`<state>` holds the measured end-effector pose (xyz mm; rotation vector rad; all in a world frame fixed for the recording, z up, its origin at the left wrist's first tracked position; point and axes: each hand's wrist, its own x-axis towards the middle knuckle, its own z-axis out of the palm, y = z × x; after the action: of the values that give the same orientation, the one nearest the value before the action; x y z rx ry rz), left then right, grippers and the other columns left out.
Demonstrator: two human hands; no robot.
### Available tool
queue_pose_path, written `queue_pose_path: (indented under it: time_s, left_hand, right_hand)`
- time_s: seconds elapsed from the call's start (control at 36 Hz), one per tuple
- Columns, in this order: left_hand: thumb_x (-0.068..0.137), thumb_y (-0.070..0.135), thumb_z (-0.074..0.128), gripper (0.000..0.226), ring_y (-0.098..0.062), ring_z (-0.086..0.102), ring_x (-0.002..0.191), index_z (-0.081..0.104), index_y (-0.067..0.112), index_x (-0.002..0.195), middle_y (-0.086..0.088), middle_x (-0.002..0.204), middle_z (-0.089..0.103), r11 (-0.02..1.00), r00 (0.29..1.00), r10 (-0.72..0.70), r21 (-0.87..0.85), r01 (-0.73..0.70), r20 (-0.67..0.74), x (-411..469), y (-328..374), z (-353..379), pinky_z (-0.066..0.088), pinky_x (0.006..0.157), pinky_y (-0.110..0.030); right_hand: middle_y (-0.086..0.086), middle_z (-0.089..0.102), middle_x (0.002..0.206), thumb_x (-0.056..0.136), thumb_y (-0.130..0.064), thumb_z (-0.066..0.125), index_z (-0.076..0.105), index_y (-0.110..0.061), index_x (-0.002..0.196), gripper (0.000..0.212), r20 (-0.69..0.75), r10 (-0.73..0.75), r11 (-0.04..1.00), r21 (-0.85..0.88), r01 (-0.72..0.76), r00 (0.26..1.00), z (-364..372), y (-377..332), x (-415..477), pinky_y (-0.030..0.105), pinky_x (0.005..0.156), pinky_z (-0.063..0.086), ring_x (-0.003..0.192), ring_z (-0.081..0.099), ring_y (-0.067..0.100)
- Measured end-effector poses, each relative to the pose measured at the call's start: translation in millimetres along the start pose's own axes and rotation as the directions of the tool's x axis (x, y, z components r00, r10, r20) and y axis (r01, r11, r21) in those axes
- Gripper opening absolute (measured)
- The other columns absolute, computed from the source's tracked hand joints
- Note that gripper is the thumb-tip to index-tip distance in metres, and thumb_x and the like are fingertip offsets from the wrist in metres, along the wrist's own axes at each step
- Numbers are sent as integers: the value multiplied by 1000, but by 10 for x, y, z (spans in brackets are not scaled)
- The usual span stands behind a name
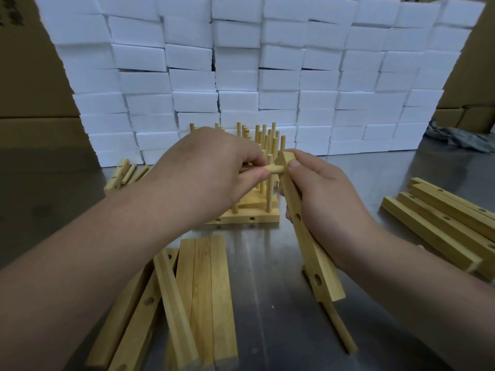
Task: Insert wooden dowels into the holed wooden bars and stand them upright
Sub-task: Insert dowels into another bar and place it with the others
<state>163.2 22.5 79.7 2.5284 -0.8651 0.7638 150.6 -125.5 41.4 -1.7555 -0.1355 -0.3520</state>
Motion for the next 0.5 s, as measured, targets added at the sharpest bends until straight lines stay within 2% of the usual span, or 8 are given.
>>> queue_pose_path:
  time_s: [0.08,0.17,0.22,0.31,0.39,0.44,0.5]
  left_hand:
    - [84,38,57,22,-9,59,74,71,27,96,9,75,66,999,1000,-28,-36,28,-4,-2,-1,15,47,67,-28]
    - [82,40,55,19,-1,56,71,71,31,89,16,69,61,991,997,-74,-112,77,31,-1,4,31,43,62,-20]
    - [77,44,52,17,3,56,73,67,35,79,17,68,60,973,990,-119,-188,130,69,3,7,32,42,61,-16]
    - [77,45,53,14,1,57,73,60,42,65,15,69,63,950,979,-170,-245,193,114,12,1,28,44,62,-18]
    - [80,41,59,20,7,56,74,60,42,60,20,69,64,918,966,-212,-309,249,149,19,-16,38,45,60,-19]
    - [80,38,62,21,7,57,64,62,39,59,22,65,64,878,957,-244,-383,286,157,16,-42,54,42,57,-22]
    - [80,38,63,20,7,54,56,64,37,60,22,58,62,847,950,-269,-432,311,157,16,-42,61,39,55,-23]
  right_hand:
    - [-17,53,59,97,-24,38,62,-24,109,28,-2,-9,1000,-17,9,1000,-16,-1,-12,20,57,41,54,47,1]
    - [-19,52,51,97,-25,37,58,-21,121,32,-8,-16,999,-34,16,1000,-11,7,-16,15,48,40,45,46,-2]
    - [-18,51,50,97,-25,37,56,-20,125,34,-12,-36,999,-40,36,999,-6,10,-27,16,48,41,45,46,-2]
    - [-16,51,51,97,-25,37,56,-23,125,34,-18,-50,997,-57,49,999,2,18,-41,16,49,42,46,46,-1]
    - [-16,51,53,96,-26,37,57,-24,122,33,-21,-76,993,-92,74,997,13,24,-55,16,52,43,48,46,-2]
    - [-21,53,54,95,-27,38,59,-25,119,31,-33,-99,989,-111,95,994,14,7,-60,19,57,42,51,48,-3]
    - [-17,50,54,95,-26,39,60,-29,113,28,-36,-114,988,-111,109,993,1,-25,-51,19,53,44,49,46,-1]
